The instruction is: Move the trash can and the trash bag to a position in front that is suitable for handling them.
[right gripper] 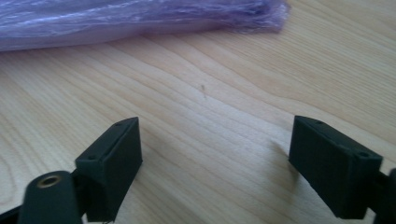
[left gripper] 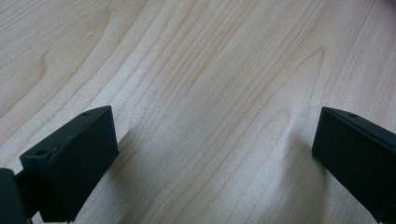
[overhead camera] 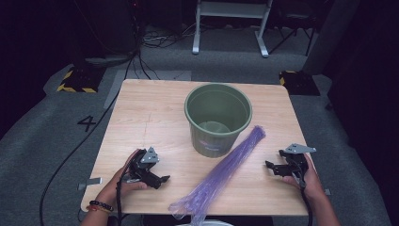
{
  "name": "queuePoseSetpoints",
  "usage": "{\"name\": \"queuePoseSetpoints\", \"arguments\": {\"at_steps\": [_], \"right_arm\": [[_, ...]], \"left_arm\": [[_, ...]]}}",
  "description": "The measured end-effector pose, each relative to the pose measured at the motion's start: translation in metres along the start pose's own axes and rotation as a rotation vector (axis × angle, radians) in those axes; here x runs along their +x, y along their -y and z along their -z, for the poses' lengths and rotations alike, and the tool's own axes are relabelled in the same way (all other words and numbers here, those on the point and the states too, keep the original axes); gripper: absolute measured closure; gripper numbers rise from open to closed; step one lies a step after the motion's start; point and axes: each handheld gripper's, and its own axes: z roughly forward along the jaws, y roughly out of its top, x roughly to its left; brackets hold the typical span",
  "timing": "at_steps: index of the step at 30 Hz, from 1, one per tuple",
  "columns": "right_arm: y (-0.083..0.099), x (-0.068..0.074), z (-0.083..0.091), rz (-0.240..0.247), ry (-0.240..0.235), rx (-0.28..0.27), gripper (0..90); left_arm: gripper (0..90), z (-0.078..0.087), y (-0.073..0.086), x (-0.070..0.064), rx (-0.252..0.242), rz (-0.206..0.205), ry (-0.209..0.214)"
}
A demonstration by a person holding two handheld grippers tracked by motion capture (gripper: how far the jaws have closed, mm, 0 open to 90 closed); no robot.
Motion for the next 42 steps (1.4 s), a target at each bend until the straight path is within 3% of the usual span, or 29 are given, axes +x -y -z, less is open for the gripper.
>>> {"name": "queuePoseSetpoints", "arguments": {"at_steps": [8, 13, 28, 33, 42], "right_arm": [[-0.009, 0.000, 0.013, 0.011, 0.004, -0.087, 15.8], [-0.016, 0.003, 0.013, 0.016, -0.008, -0.101, 16.0], [-0.051, 0.025, 0.005, 0.112, -0.048, -0.136, 16.2], [-0.059, 0.028, 0.003, 0.122, -0.040, -0.149, 17.6], [-0.078, 0.040, -0.009, 0.148, -0.081, -0.172, 18.4]], "left_arm": [[0.0, 0.000, 0.000, 0.000, 0.000, 0.000, -0.002], [0.0, 0.000, 0.000, 0.000, -0.001, 0.000, -0.002], [0.0, 0.000, 0.000, 0.000, 0.000, 0.001, -0.003], [0.0, 0.000, 0.000, 0.000, 0.002, 0.002, -0.003], [0.0, 0.000, 0.000, 0.000, 0.000, 0.000, -0.001]]}}
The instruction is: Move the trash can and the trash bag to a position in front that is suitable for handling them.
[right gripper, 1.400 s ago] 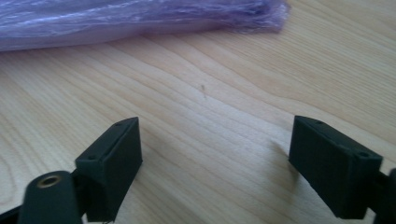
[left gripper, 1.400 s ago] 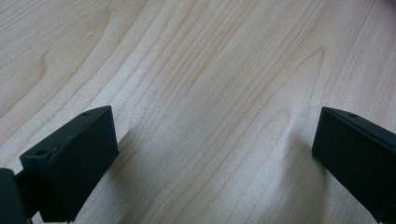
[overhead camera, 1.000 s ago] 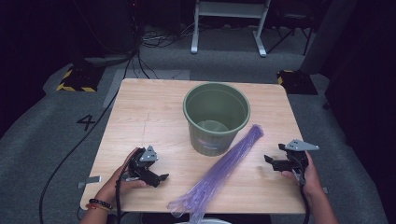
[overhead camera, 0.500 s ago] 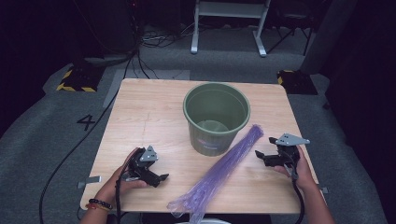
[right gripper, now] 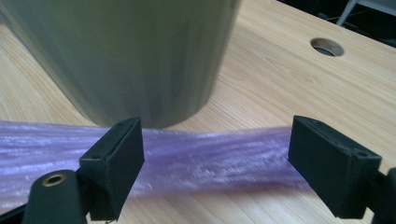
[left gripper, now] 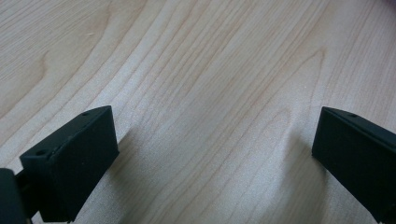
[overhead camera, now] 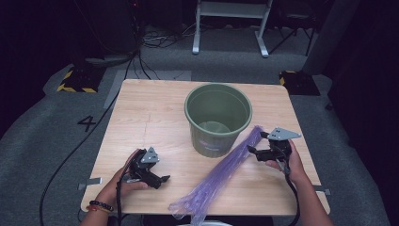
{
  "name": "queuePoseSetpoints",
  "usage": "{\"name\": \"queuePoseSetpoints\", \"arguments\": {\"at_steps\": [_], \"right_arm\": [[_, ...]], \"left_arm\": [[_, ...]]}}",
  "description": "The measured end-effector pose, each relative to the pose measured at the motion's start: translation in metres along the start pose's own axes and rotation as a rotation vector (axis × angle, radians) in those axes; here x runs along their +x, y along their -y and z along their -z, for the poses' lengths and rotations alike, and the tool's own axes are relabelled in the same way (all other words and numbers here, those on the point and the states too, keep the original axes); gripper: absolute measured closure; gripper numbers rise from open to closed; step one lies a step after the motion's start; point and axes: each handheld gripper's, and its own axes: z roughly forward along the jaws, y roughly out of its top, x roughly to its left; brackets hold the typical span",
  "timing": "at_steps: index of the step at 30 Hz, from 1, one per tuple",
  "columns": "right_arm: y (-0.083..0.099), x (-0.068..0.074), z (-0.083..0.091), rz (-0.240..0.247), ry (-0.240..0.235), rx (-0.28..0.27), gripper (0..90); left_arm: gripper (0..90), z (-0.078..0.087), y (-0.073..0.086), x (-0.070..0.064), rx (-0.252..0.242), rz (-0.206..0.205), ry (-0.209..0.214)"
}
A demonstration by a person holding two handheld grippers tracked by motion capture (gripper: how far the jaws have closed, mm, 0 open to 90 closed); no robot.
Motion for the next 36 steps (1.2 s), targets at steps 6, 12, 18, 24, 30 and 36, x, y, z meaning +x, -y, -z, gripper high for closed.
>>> {"name": "queuePoseSetpoints", "arguments": {"at_steps": [6, 12, 18, 24, 30, 36], "right_arm": [[-0.010, 0.008, -0.011, 0.016, -0.031, -0.005, 18.4], [-0.019, 0.017, -0.022, 0.039, -0.059, 0.002, 18.4], [-0.024, 0.022, -0.030, 0.048, -0.068, 0.005, 18.3], [-0.028, 0.029, -0.036, 0.069, -0.096, 0.008, 16.3], [-0.031, 0.036, -0.041, 0.089, -0.114, 0.007, 15.6], [-0.034, 0.042, -0.048, 0.095, -0.112, 0.007, 16.4]], "left_arm": [[0.0, 0.000, 0.000, 0.000, 0.002, 0.002, -0.001], [0.0, 0.000, 0.000, 0.000, 0.000, 0.000, 0.000], [0.0, 0.000, 0.000, 0.000, 0.001, 0.002, -0.001], [0.0, 0.000, 0.000, 0.000, 0.001, 0.000, -0.001], [0.0, 0.000, 0.000, 0.000, 0.001, 0.000, -0.001], [0.0, 0.000, 0.000, 0.000, 0.001, 0.000, -0.001]]}}
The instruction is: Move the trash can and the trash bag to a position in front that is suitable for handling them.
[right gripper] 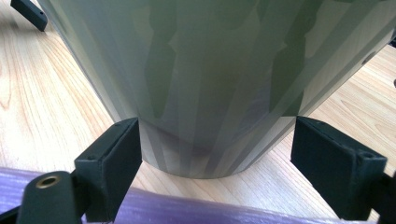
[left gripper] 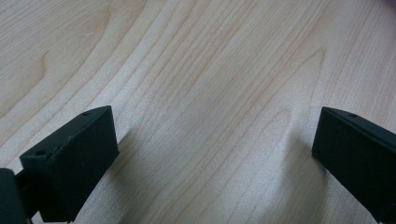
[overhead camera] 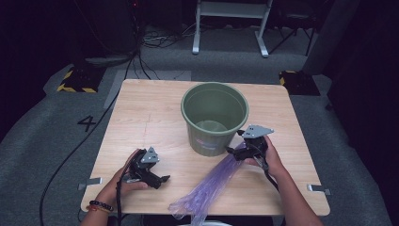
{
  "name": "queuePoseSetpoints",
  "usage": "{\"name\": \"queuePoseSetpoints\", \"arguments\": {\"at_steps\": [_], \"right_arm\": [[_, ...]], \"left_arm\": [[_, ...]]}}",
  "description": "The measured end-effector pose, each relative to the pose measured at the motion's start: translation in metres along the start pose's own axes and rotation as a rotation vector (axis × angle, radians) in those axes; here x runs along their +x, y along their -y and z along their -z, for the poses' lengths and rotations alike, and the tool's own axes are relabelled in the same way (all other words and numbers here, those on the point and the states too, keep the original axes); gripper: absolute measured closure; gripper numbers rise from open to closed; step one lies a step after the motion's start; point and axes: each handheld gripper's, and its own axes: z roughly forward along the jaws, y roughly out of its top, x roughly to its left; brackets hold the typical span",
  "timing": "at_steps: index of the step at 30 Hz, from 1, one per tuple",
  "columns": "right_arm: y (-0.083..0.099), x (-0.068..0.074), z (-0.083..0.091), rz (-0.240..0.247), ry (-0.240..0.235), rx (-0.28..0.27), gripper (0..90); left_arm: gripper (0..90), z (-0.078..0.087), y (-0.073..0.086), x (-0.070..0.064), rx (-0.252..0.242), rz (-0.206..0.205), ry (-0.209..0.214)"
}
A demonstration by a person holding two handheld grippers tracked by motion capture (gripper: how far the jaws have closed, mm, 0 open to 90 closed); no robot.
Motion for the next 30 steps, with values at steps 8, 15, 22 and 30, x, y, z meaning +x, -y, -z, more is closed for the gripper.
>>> {"name": "queuePoseSetpoints", "arguments": {"at_steps": [8, 15, 22, 30], "right_arm": [[-0.002, 0.001, 0.006, -0.013, 0.013, -0.038, 19.5], [0.011, -0.007, 0.039, -0.021, 0.107, -0.057, 21.3], [0.027, -0.010, 0.074, -0.048, 0.211, -0.082, 27.4], [0.038, -0.008, 0.068, -0.080, 0.184, -0.033, 28.8]], "left_arm": [[0.0, 0.000, 0.000, 0.000, -0.001, 0.000, 0.001], [0.0, 0.000, 0.000, 0.000, 0.000, 0.000, 0.001], [0.0, -0.001, -0.001, -0.001, 0.000, 0.002, -0.002], [0.0, -0.001, -0.001, -0.001, -0.001, 0.000, 0.000]]}}
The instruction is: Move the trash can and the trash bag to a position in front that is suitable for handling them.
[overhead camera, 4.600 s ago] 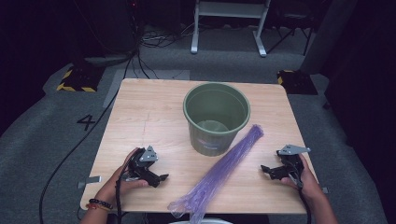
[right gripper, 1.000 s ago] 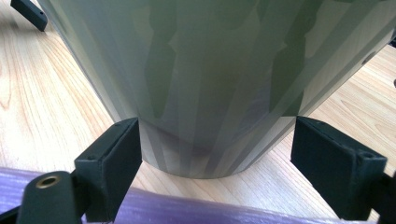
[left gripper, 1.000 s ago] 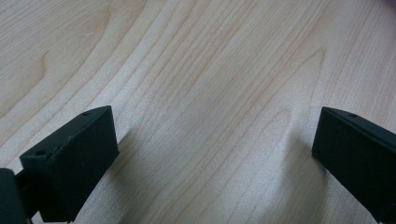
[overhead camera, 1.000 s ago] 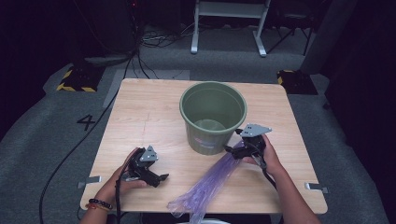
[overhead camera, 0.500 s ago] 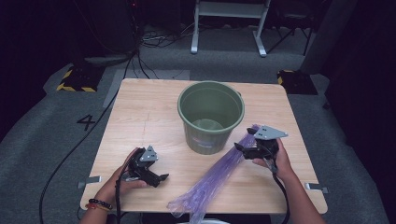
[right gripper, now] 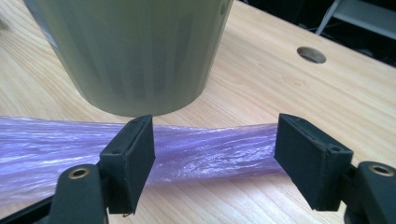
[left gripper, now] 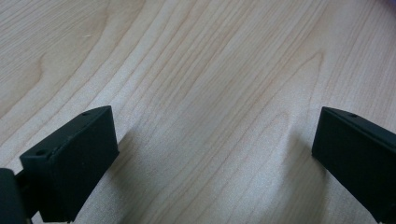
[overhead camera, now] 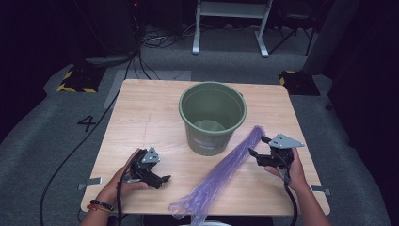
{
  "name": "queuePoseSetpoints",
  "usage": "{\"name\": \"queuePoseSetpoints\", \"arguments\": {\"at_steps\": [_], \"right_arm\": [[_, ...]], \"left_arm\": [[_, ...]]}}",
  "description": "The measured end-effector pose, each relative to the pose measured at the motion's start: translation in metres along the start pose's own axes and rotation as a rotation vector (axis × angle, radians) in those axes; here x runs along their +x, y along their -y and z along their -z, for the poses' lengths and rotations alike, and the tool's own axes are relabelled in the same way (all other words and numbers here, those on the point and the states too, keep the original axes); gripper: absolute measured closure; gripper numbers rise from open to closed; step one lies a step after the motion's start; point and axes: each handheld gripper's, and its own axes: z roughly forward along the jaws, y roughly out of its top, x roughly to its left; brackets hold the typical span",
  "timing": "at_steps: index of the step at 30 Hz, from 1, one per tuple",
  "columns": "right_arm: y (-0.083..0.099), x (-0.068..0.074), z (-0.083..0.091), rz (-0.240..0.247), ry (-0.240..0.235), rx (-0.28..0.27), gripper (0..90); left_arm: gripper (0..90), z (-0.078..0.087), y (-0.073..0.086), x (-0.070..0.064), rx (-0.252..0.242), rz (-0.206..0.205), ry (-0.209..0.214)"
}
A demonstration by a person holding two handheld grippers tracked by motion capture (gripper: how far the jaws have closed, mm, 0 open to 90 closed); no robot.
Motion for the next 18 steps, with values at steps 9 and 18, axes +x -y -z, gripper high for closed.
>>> {"name": "queuePoseSetpoints", "arguments": {"at_steps": [9, 18], "right_arm": [[0.006, -0.009, -0.036, -0.034, 0.052, 0.019, 34.1], [0.014, -0.013, -0.057, -0.040, 0.030, 0.121, 52.0]], "left_arm": [[0.2, -0.001, -0.001, -0.001, -0.001, -0.004, 0.003], [1.7, -0.003, -0.005, -0.003, 0.007, -0.016, 0.012]]}}
